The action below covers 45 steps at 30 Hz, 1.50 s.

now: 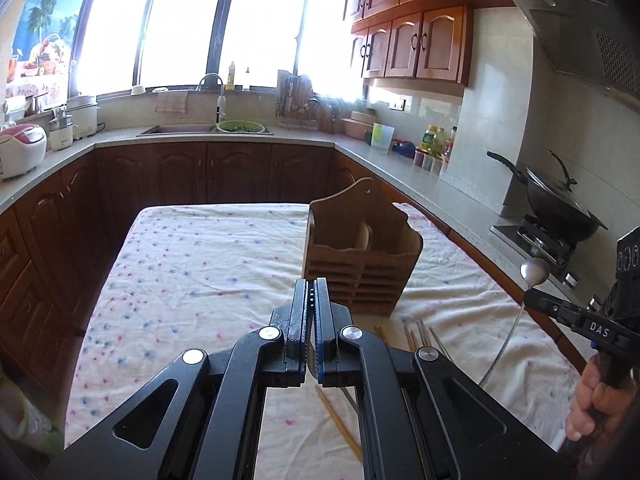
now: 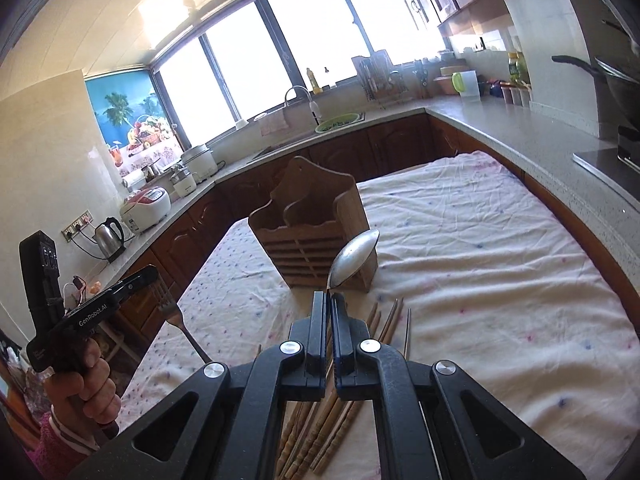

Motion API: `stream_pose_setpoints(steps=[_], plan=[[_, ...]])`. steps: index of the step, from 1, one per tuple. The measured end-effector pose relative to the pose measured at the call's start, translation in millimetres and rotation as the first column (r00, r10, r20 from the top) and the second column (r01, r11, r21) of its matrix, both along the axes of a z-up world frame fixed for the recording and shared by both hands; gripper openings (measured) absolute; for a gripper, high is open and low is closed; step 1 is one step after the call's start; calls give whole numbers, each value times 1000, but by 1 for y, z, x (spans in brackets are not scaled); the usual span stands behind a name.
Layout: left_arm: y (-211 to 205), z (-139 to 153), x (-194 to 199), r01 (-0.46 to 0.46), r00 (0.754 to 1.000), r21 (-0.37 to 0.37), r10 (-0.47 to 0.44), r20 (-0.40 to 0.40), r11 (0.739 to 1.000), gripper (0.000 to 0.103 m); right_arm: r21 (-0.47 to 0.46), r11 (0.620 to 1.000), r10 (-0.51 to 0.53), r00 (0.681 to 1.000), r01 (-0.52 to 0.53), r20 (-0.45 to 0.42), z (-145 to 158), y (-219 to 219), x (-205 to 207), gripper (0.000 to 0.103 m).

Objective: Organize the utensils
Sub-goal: 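Lift the fork with the left tool while the right tool carries the spoon into the wooden holder, then open the left tool releasing the fork while the right tool releases the spoon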

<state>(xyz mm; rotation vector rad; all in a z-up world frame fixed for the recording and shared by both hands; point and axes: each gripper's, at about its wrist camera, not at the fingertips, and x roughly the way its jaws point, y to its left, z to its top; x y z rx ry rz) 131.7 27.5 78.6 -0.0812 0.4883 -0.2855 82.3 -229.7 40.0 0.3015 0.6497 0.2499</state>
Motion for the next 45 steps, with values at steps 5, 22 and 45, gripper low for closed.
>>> stream_pose_setpoints(steps=[5,22,45], plan=[[0,18,14,-26,999,-10,27,38,1000,2,-18,1000,-5,999,6,47,12,2,18,2],[-18,79,131,-176,964,-26,177,198,984,2,-149,986,-22,941,77,337,70,34,128,2],[-73,-7,162,-80,993,132,67,100,988,2,-192,981,17,993,5,116,-39,40,167,2]])
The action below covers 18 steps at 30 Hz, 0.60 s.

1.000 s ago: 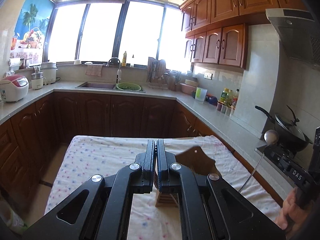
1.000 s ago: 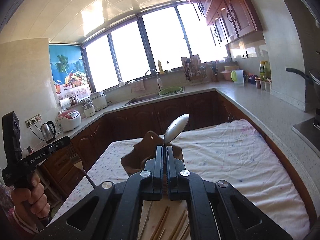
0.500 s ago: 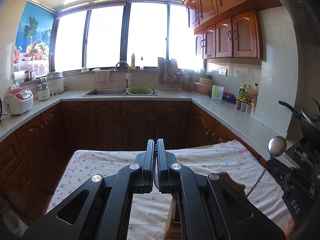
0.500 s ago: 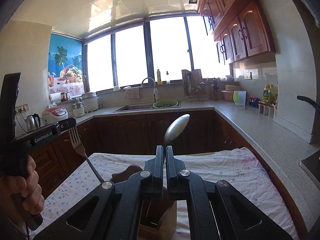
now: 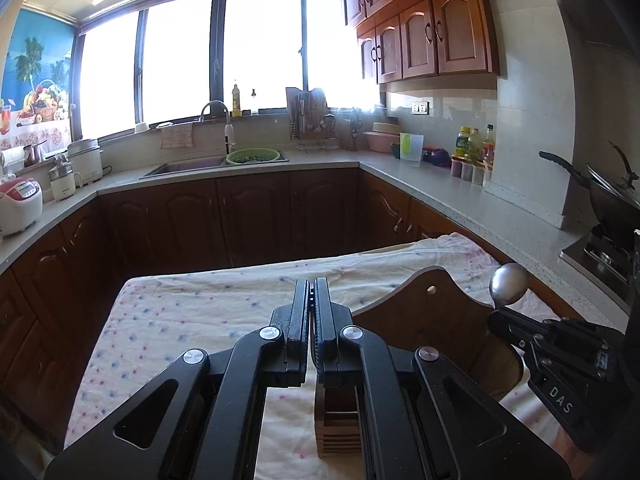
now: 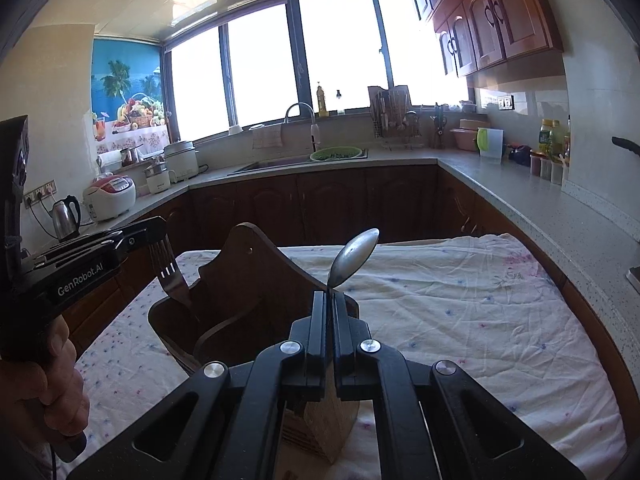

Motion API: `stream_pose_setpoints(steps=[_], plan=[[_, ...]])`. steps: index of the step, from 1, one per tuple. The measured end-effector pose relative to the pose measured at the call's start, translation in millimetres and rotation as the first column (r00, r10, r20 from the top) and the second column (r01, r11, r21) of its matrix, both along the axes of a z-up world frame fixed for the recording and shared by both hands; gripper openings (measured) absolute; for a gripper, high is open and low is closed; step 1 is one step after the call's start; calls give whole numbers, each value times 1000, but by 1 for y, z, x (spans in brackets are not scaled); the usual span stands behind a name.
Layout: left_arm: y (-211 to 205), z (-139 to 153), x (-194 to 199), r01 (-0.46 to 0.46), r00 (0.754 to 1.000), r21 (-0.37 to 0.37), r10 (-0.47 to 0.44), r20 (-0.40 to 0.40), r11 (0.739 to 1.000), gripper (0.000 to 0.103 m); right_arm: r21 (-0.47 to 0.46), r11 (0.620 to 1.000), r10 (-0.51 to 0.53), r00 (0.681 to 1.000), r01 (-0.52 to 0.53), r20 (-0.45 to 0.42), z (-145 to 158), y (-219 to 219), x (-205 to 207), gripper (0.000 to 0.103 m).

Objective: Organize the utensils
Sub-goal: 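Open the left tool releasing the fork while the right tool releases the spoon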

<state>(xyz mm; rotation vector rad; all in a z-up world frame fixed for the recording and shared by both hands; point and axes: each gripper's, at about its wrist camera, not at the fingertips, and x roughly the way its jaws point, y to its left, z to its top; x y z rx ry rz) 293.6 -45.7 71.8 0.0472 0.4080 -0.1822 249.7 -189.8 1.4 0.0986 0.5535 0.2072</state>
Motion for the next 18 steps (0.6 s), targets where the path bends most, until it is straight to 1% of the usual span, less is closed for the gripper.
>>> stream_pose_setpoints(steps=[6,9,11,12,13,14,15,16,17,18], plan=[[-1,0,0,9,1000,-1,-9,-14,1000,2,34,999,-15,1000,16,-14,2,-8,2,2],[-2,1,3,19,999,-11,-19,-36,1000,3,45,999,-14,1000,15,-21,3,-10,3,2],[-2,2,3,18,999,-19,-19,-47,1000,4,63,998,-13,999,15,-29,4,-11,4,5],[-1,3,2,17,999,-22,-18,-48,1000,5,73,997,-16,999,18,-30,5,-13,4,8],[0,5,1,14,999,-24,-15,-47,1000,7,83,996,-20,999,22,-31,6,-15,3,8],[1,7,0,10,999,-26,-11,-47,1000,15,92,995,-23,999,26,-31,8,-16,2,8],[4,8,-2,5,999,-34,-6,-47,999,29,99,995,-29,999,32,-31,10,-19,1,9],[7,11,-5,-4,999,-45,2,-41,999,37,110,993,-33,999,36,-29,12,-21,0,18],[11,14,-8,-15,999,-55,13,-34,998,48,125,991,-37,999,40,-25,15,-24,-2,24],[16,17,-11,-24,999,-66,22,-28,998,53,140,989,-43,999,45,-18,18,-27,-5,37]])
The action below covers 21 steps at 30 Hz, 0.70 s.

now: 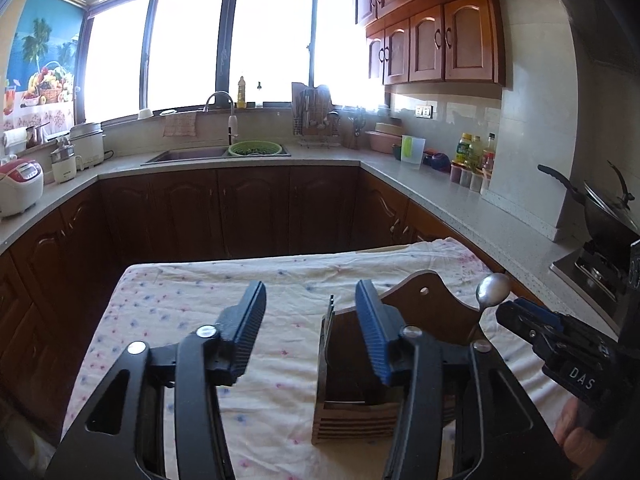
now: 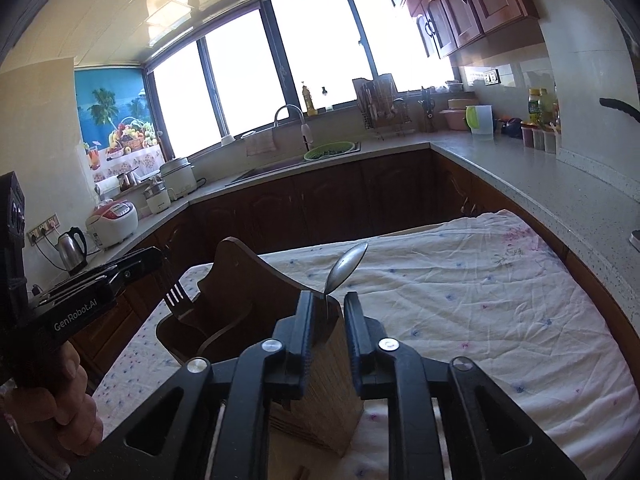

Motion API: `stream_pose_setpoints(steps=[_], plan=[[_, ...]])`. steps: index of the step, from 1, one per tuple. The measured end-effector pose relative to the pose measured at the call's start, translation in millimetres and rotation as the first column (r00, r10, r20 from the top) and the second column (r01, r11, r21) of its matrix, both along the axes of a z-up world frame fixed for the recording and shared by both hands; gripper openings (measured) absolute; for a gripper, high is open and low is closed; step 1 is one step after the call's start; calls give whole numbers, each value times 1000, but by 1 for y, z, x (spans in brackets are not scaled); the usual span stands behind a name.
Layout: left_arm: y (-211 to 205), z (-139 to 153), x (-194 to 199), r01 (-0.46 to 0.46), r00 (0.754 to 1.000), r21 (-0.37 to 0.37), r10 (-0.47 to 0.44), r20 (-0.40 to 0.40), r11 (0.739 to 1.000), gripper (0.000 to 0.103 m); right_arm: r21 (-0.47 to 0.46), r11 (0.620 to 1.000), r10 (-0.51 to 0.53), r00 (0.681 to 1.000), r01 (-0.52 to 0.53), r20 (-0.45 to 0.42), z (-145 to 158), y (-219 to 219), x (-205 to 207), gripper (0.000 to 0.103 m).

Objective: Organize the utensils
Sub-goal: 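Open the left tool releasing the fork while the right tool releases the spoon, then move both tools back down to the remaining chopsticks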

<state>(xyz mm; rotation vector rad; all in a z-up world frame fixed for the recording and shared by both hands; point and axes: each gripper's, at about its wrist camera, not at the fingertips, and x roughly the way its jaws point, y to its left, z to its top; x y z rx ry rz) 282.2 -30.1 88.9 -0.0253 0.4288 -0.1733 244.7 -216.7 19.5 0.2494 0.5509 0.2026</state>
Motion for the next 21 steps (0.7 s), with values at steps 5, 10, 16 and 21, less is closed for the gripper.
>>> stream_pose_setpoints(steps=[5,10,16,21], plan=[[23,6,-21,-40,999,-46,39,-5,998,79,64,998,-28,999,25,41,17,-14,-20,70],[44,1,-52,-77,997,-87,75,-29,993,91,84,995,-52,995,45,84,29,-23,-51,94],[60,-21,-89,-107,990,-116,95,-103,988,92,86,994,-71,996,67,51,27,-31,-88,94],[64,-46,-115,-118,979,-130,93,-184,984,92,56,994,-91,996,91,-7,13,-38,-121,94]])
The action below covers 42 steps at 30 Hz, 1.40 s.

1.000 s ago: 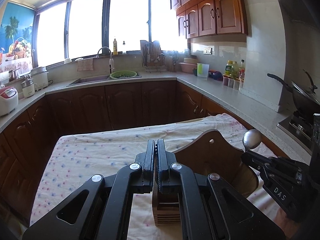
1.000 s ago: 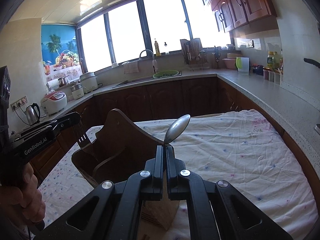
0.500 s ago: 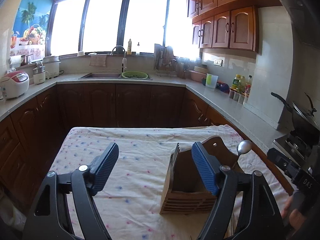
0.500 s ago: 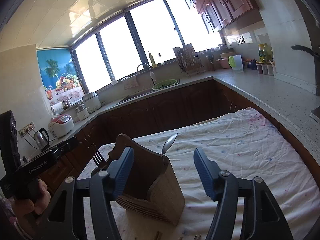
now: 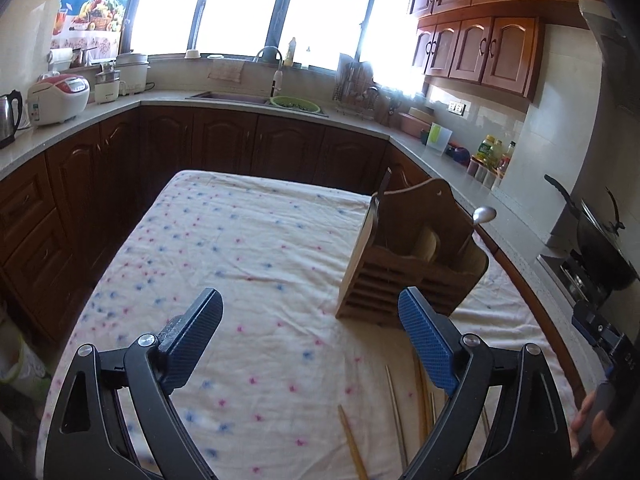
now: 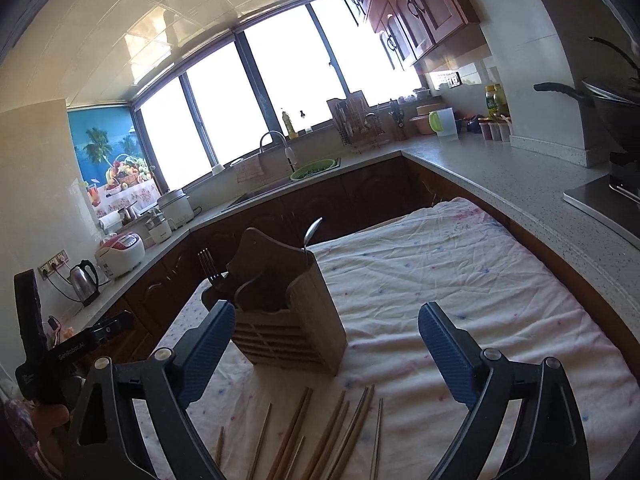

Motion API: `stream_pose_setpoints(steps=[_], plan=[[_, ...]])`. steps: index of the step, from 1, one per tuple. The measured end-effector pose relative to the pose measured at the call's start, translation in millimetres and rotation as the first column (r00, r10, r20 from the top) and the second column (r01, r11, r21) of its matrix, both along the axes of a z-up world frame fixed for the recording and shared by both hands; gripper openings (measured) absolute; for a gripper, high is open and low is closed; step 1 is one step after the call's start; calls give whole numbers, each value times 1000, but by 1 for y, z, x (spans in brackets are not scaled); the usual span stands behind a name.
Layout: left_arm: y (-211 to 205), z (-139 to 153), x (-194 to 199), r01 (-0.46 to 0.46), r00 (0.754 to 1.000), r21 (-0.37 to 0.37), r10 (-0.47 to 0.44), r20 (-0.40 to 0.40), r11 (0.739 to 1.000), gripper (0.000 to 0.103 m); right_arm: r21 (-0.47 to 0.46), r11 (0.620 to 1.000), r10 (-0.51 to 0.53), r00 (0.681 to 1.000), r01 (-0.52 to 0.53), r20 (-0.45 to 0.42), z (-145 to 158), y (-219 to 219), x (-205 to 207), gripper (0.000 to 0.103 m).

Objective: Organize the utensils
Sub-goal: 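Move both tools back down to the remaining chopsticks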

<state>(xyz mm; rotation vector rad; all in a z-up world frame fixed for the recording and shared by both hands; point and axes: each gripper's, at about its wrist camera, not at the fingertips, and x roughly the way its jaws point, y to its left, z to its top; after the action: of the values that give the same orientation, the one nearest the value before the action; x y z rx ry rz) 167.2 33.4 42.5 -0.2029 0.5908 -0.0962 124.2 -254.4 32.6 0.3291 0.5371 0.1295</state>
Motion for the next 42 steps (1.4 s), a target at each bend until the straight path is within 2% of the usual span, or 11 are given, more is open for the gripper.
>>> stream_pose_setpoints(steps=[4,11,23,26,29,31,33,34,36,37,42], plan=[[-4,-20,-17,0,998,9,0,-59,1000,92,-14,1000,-13,999,12,-53,-14,-4,-21,94],[-12,-47,-31,10,988,-26,-14,-156,1000,92,-47,999,-10,993,5,-114,-36,-3,-44,94],[-47,-60,-21,83,968,24,-74,-240,996,92,-86,995,34,980,-52,-195,-59,10,-35,93],[-52,-63,-17,96,963,27,-86,-256,995,91,-91,995,29,977,-49,-213,-65,9,-33,88],[-57,-65,-11,110,958,27,-99,-268,994,91,-93,995,20,972,-42,-234,-69,7,-30,79],[-61,-67,-6,128,950,11,-119,-288,992,86,-89,995,17,968,-40,-249,-72,5,-26,70],[-68,-70,-1,155,939,-6,-149,-309,988,76,-91,995,13,964,-39,-267,-76,5,-22,64],[-72,-72,3,166,934,-1,-158,-320,986,73,-93,995,14,961,-41,-276,-78,5,-20,59],[-81,-76,8,188,925,11,-174,-338,982,60,-91,995,21,955,-50,-296,-83,6,-14,52],[-85,-79,11,201,919,9,-185,-348,980,58,-87,995,26,951,-55,-309,-86,6,-11,48],[-101,-91,28,248,891,-6,-231,-392,969,39,-88,993,43,932,-79,-359,-101,10,8,39]])
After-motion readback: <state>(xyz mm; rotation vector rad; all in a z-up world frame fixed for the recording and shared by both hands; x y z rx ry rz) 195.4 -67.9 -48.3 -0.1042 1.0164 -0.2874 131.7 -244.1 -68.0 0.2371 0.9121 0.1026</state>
